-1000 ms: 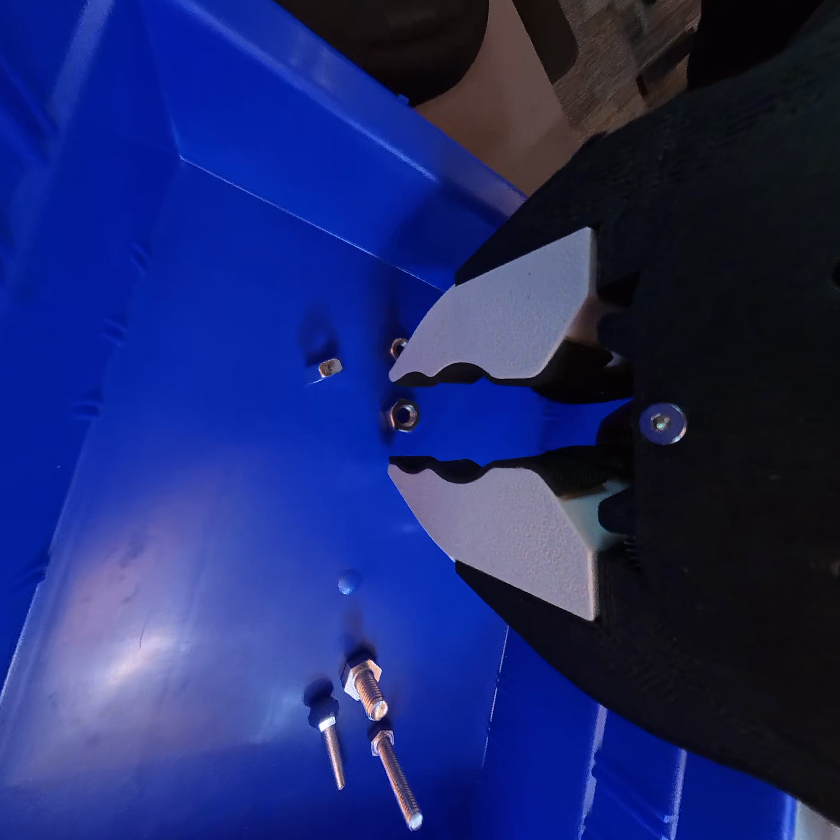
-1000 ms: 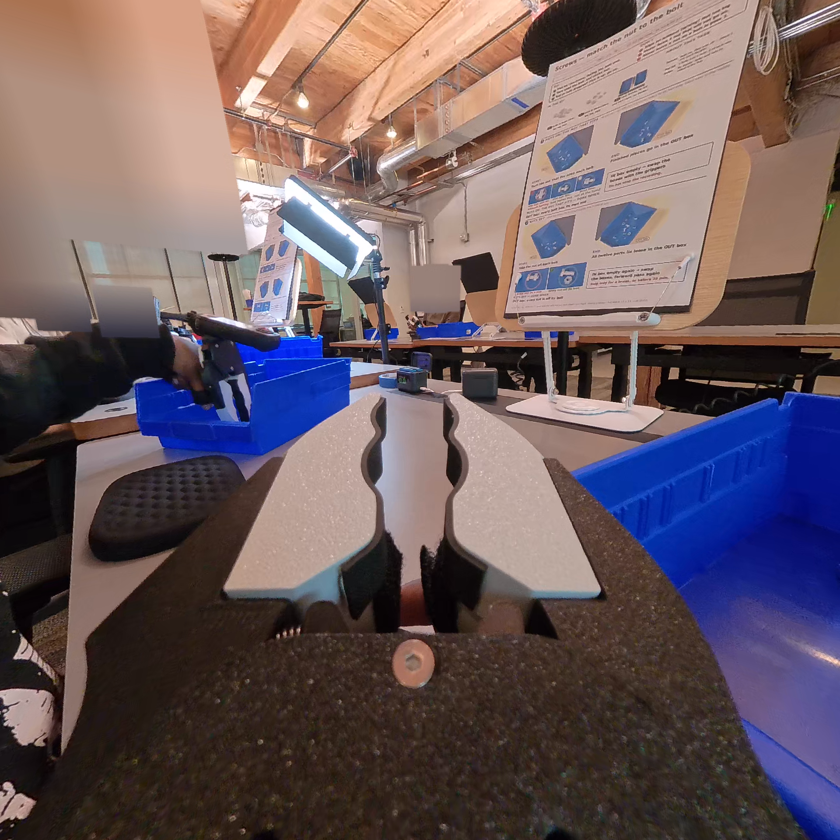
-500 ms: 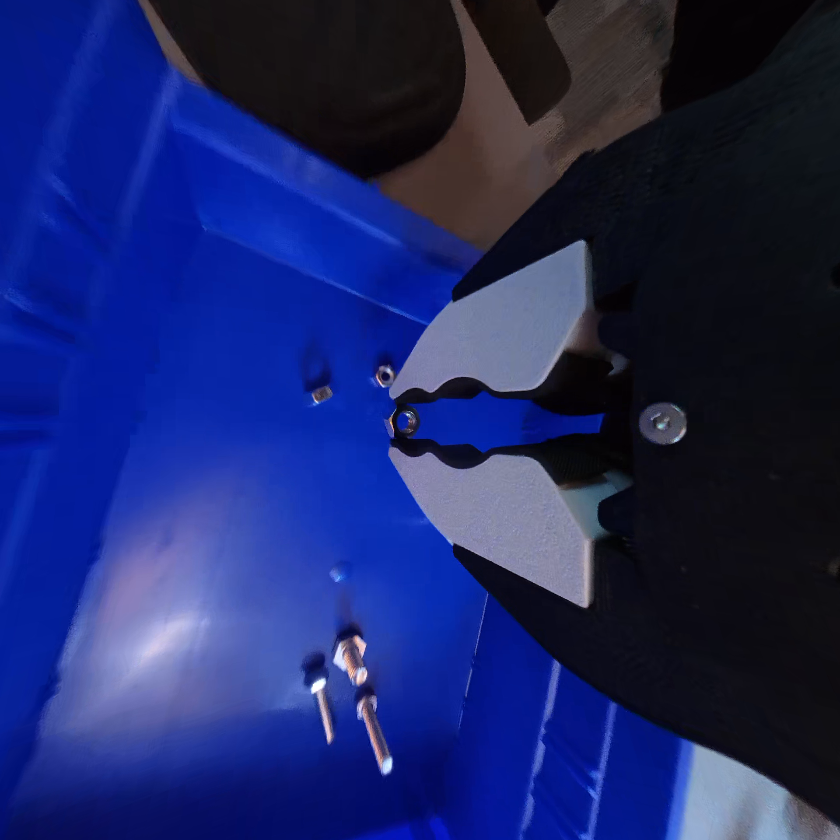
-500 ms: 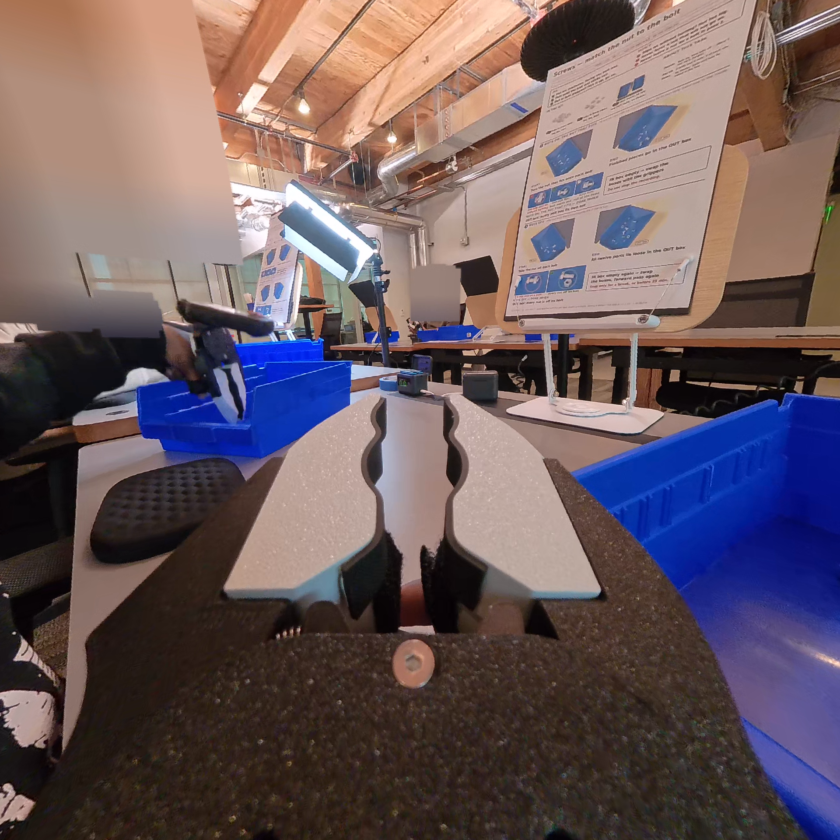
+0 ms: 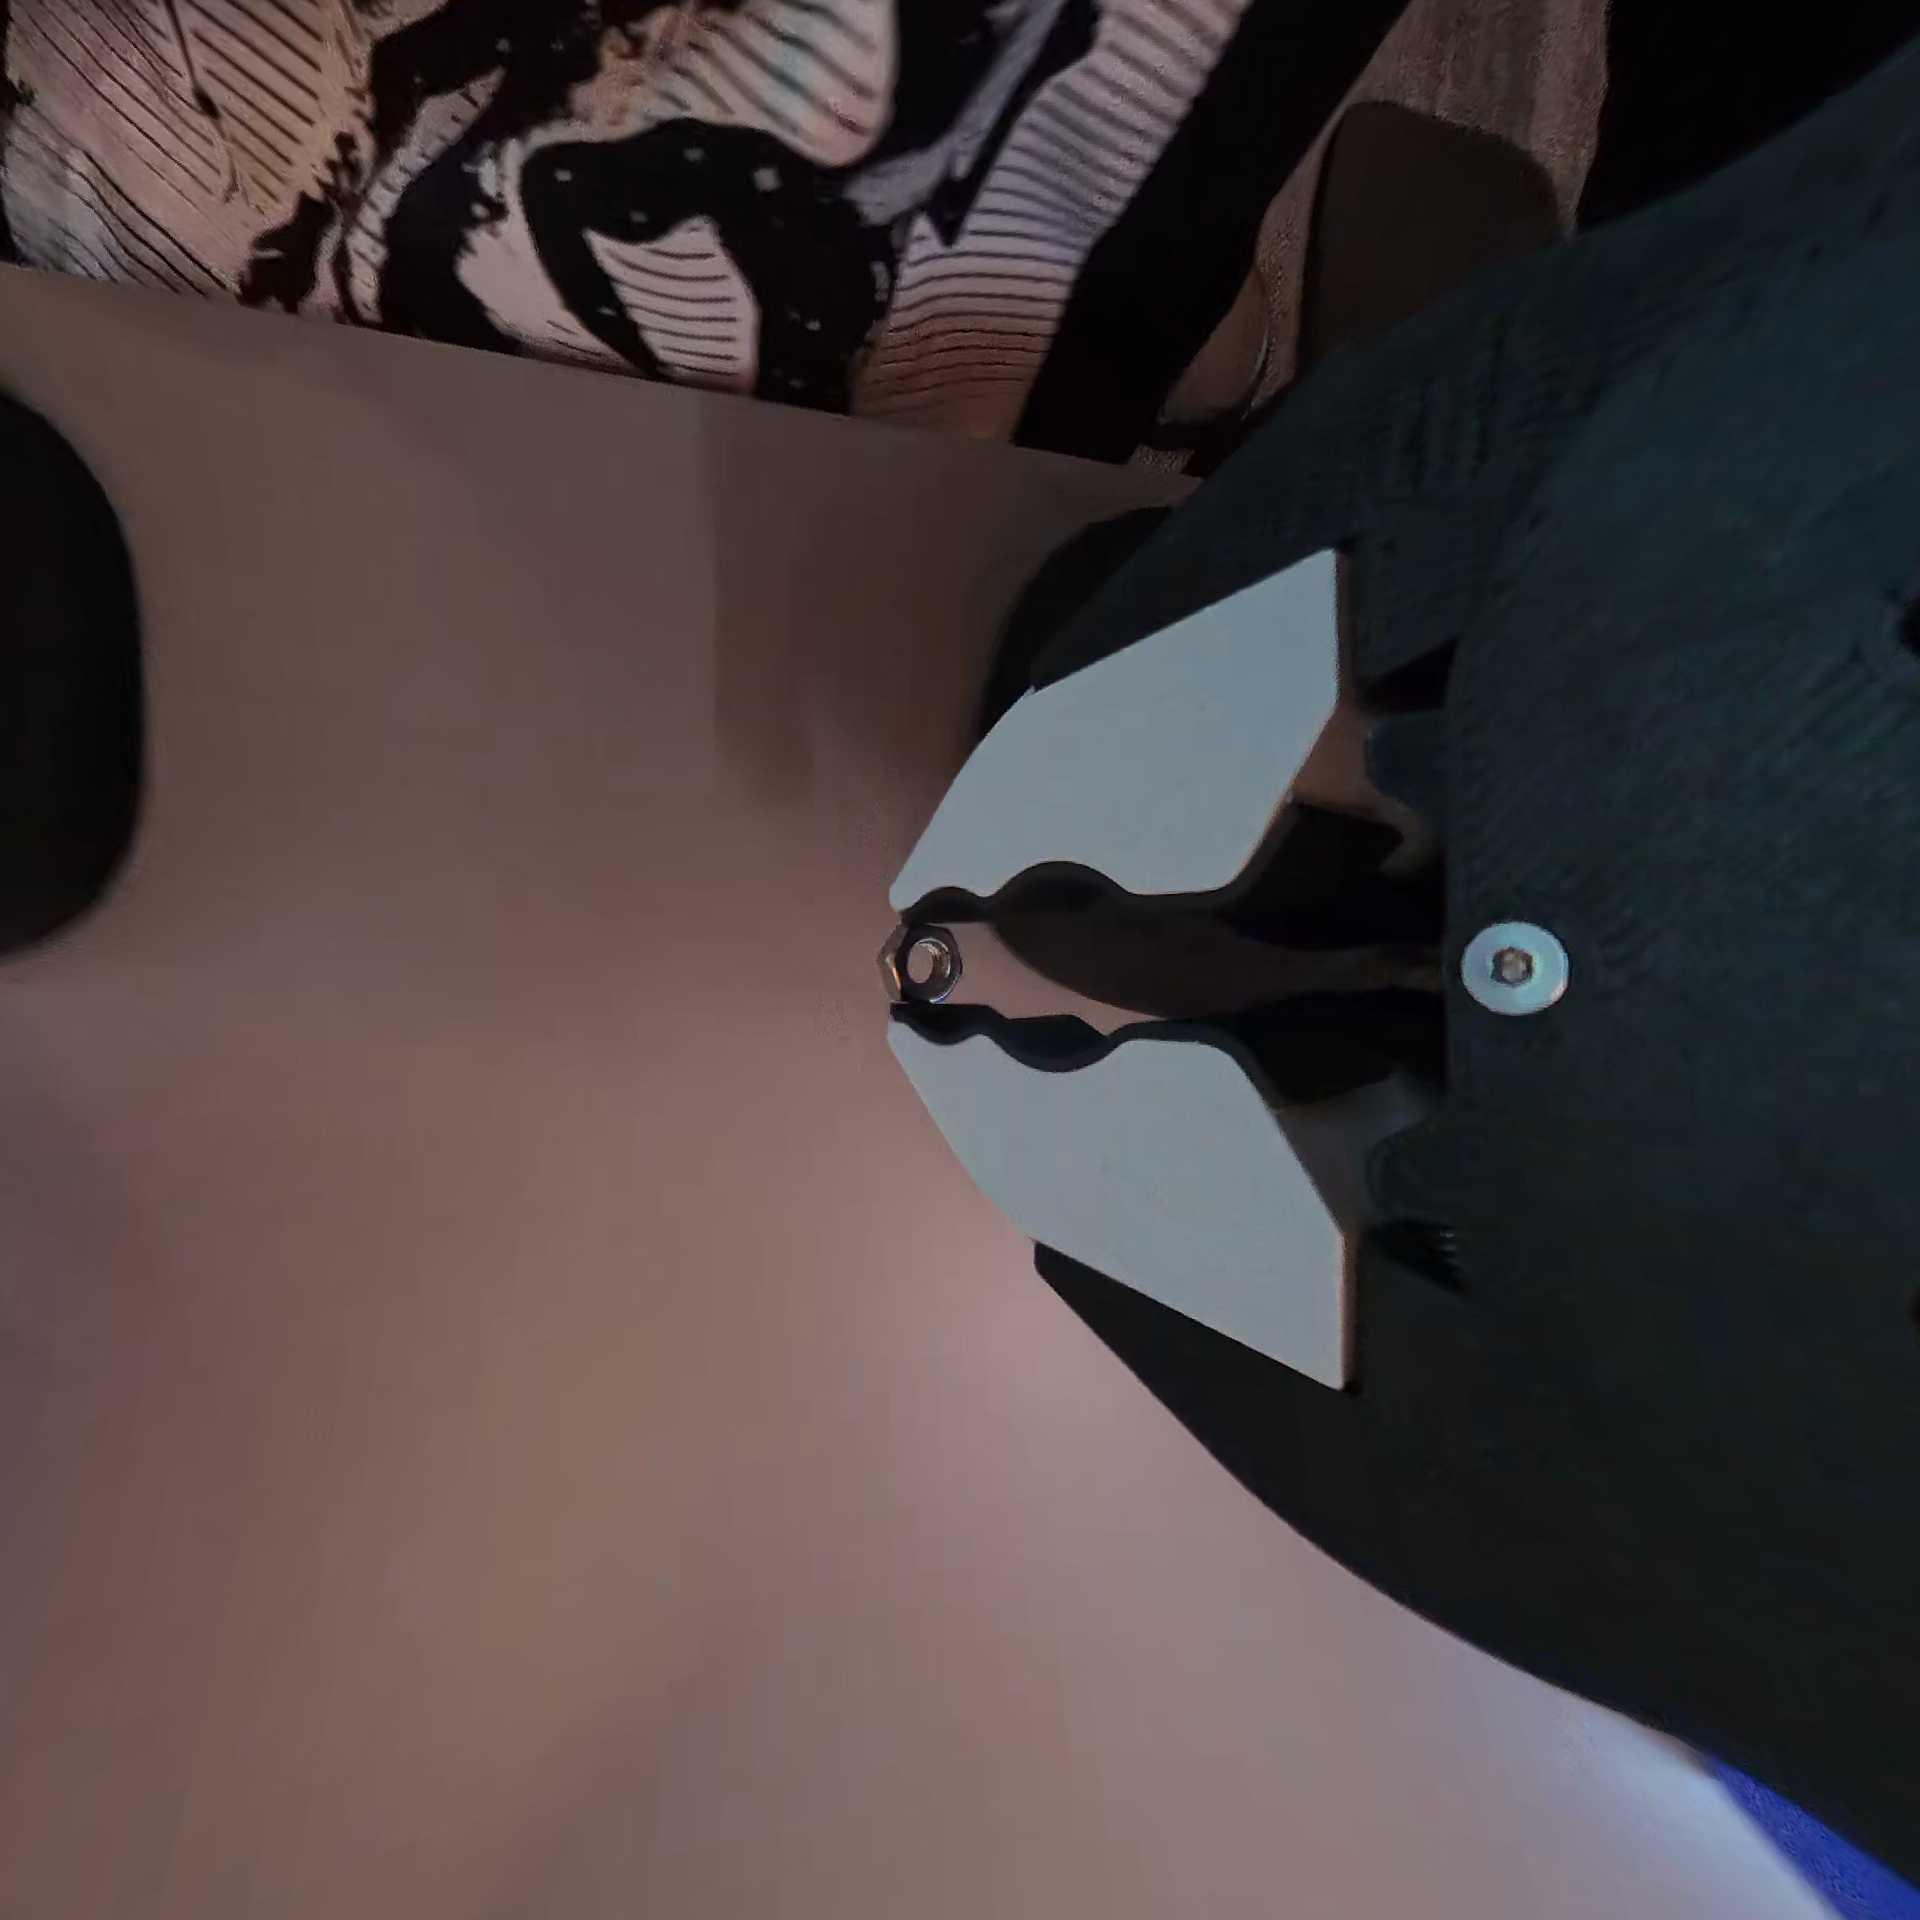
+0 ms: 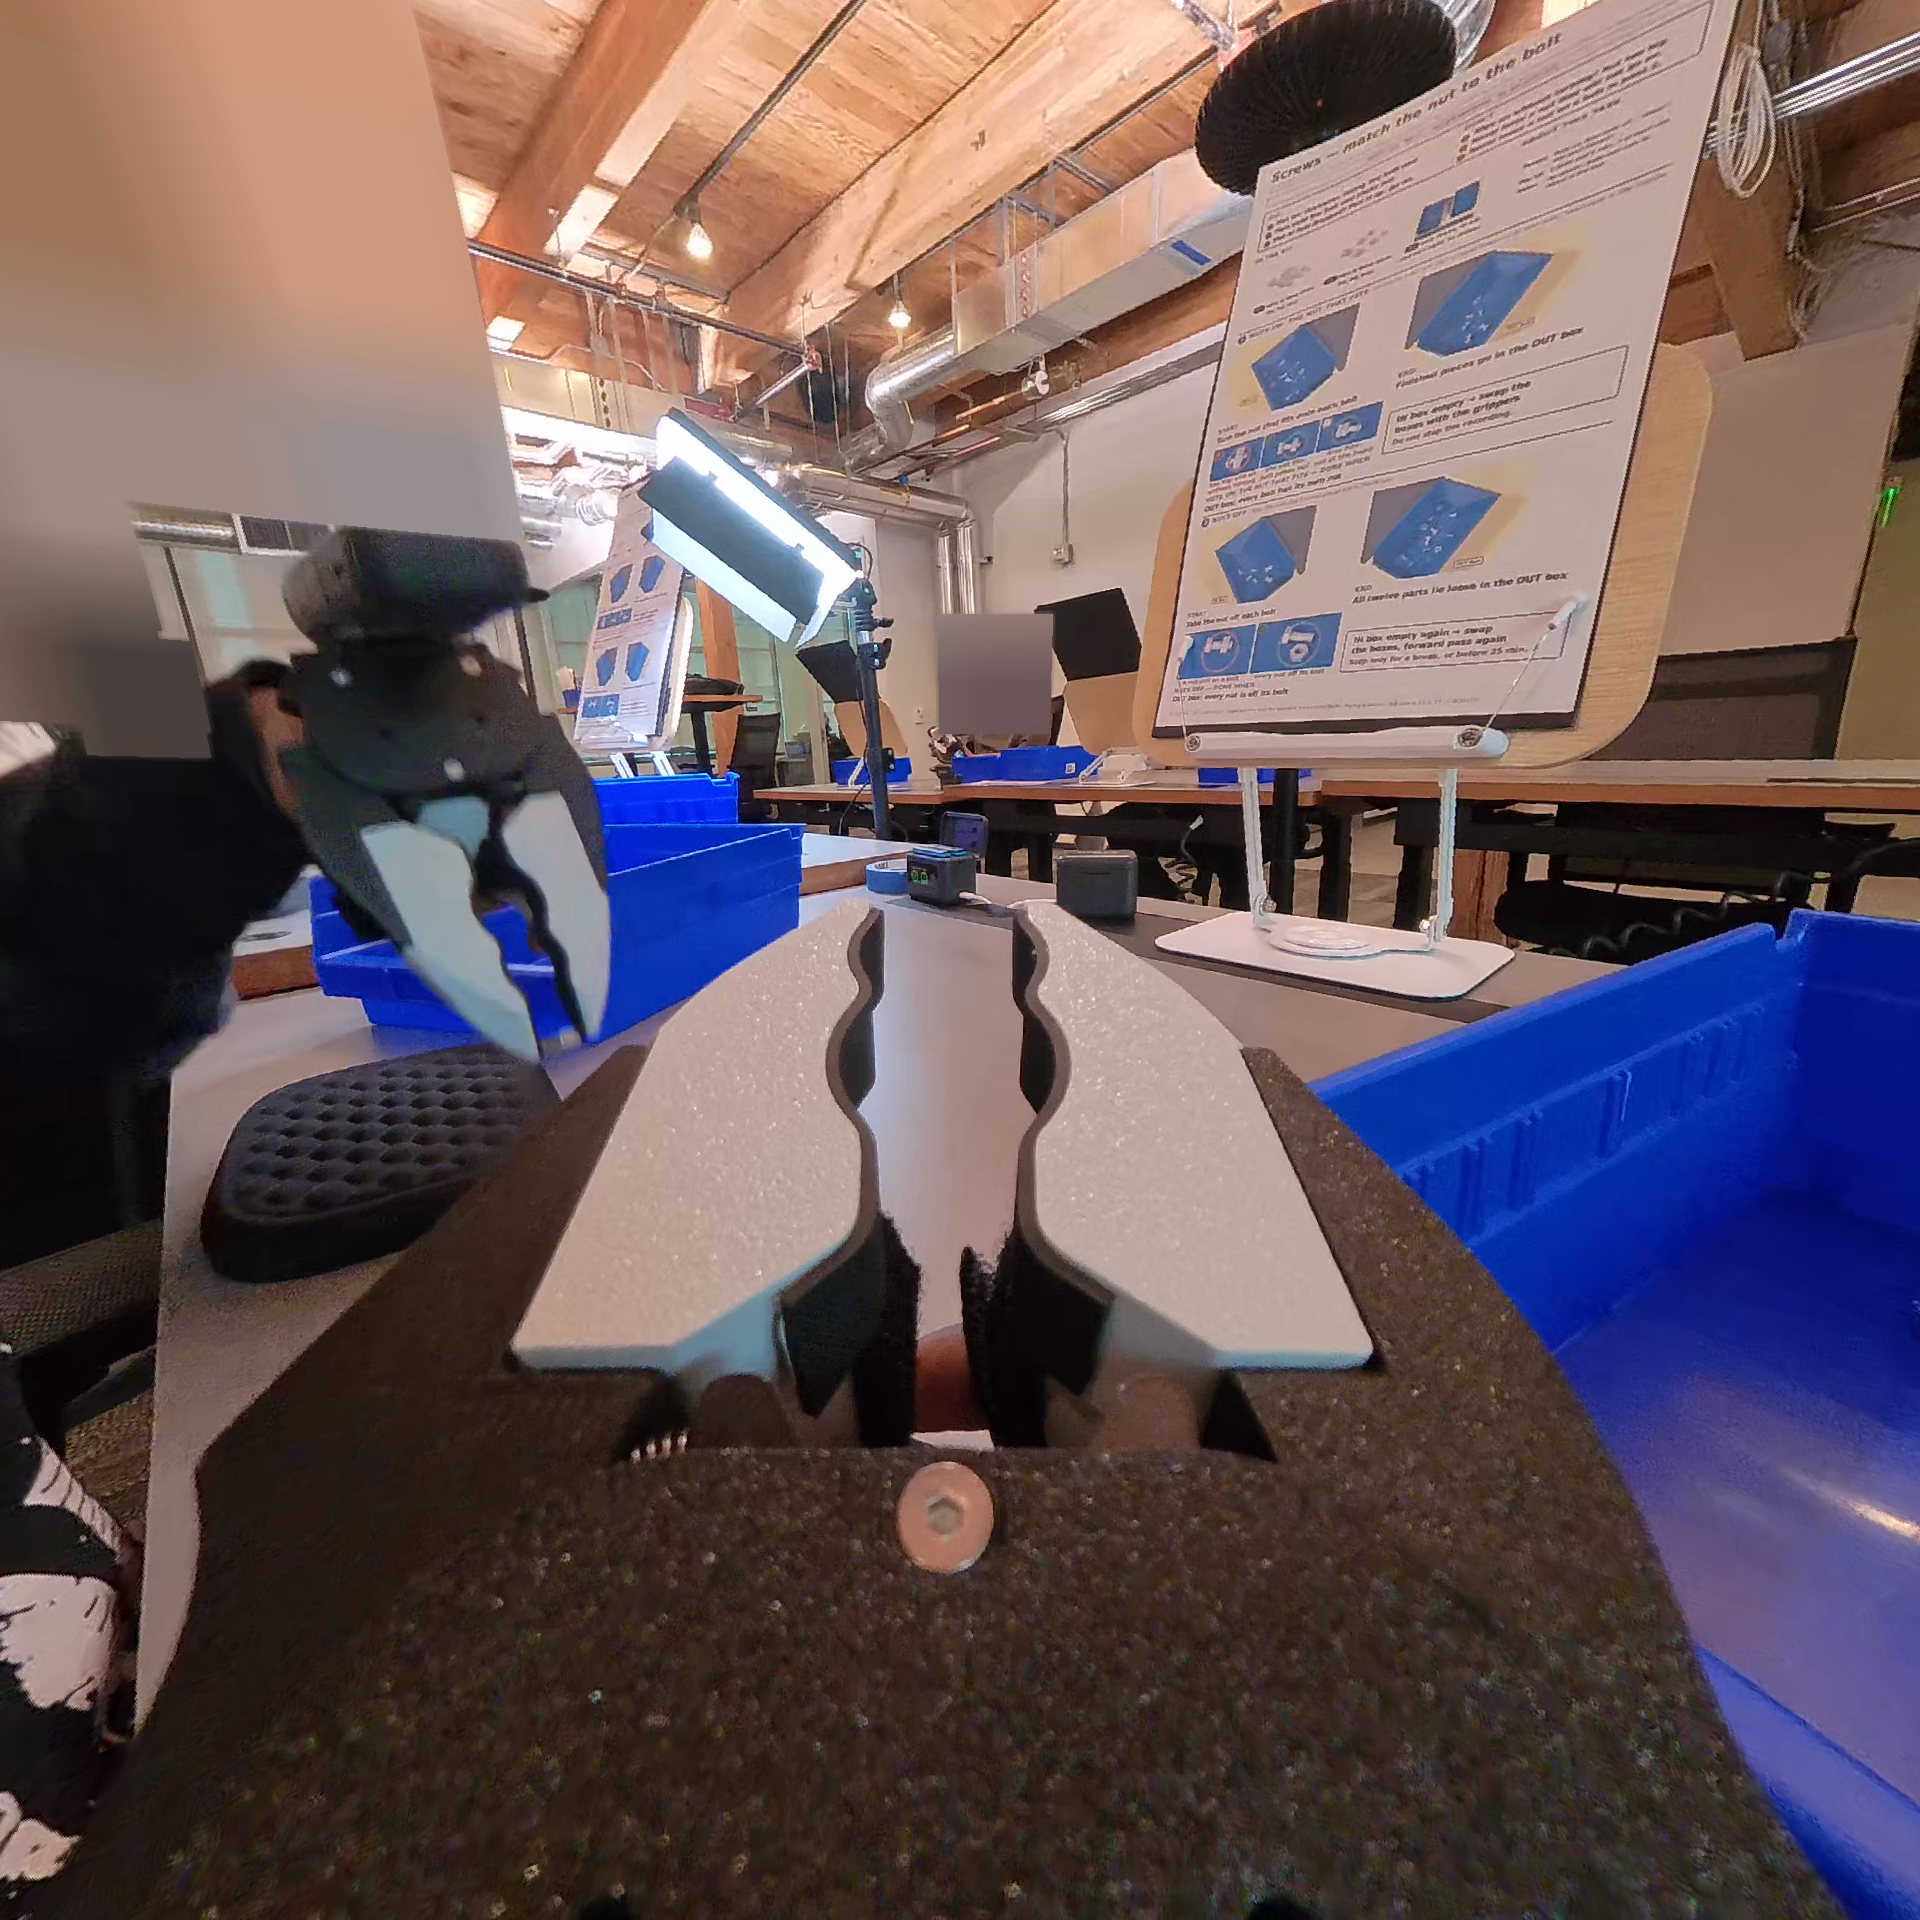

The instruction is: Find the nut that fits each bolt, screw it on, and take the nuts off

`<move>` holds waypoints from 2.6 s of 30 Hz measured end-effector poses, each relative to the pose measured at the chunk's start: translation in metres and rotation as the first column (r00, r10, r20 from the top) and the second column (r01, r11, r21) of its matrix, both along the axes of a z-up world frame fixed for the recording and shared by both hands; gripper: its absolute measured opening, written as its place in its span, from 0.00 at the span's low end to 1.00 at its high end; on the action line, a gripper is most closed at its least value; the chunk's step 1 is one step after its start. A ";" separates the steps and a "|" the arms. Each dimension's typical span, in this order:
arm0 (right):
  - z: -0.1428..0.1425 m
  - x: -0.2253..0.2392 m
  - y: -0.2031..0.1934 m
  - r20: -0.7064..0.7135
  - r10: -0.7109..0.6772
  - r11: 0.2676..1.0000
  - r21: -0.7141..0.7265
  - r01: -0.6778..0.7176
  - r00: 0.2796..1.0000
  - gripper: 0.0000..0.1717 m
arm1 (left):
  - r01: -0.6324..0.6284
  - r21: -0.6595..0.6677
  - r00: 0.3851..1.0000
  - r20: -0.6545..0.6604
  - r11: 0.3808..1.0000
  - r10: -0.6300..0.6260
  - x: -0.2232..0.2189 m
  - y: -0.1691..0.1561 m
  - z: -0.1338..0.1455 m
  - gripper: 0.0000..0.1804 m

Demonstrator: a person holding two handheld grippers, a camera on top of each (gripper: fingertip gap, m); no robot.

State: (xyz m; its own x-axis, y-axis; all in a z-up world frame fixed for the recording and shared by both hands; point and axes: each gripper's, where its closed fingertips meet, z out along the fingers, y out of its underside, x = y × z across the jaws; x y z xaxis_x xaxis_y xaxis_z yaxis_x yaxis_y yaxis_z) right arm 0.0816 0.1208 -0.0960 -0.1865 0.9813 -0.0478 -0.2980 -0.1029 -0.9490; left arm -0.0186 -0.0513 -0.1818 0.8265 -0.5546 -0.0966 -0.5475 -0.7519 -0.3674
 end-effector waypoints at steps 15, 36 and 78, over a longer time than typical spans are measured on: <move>0.001 0.001 0.001 -0.006 0.008 1.000 -0.015 -0.008 1.000 0.14 | 0.041 -0.103 0.999 -0.019 0.994 -0.043 0.021 0.039 -0.060 0.11; -0.035 -0.049 -0.044 0.379 0.036 0.972 0.200 -0.120 0.925 0.16 | -0.593 0.746 0.744 0.652 0.302 -0.149 -0.032 -0.026 0.077 0.29; -0.007 -0.106 -0.162 0.602 0.286 0.900 0.099 -0.424 0.746 0.05 | -0.399 0.877 0.895 0.309 0.268 0.321 -0.010 0.021 0.063 0.24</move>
State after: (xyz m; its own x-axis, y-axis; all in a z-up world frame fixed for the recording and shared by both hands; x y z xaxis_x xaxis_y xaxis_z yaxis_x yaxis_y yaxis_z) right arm -0.0247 -0.0415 -0.1031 -0.5310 0.8457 -0.0533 0.3089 0.1345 -0.9415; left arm -0.0285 -0.0300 -0.1190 0.9419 0.2047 -0.2665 -0.2631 -0.0439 -0.9638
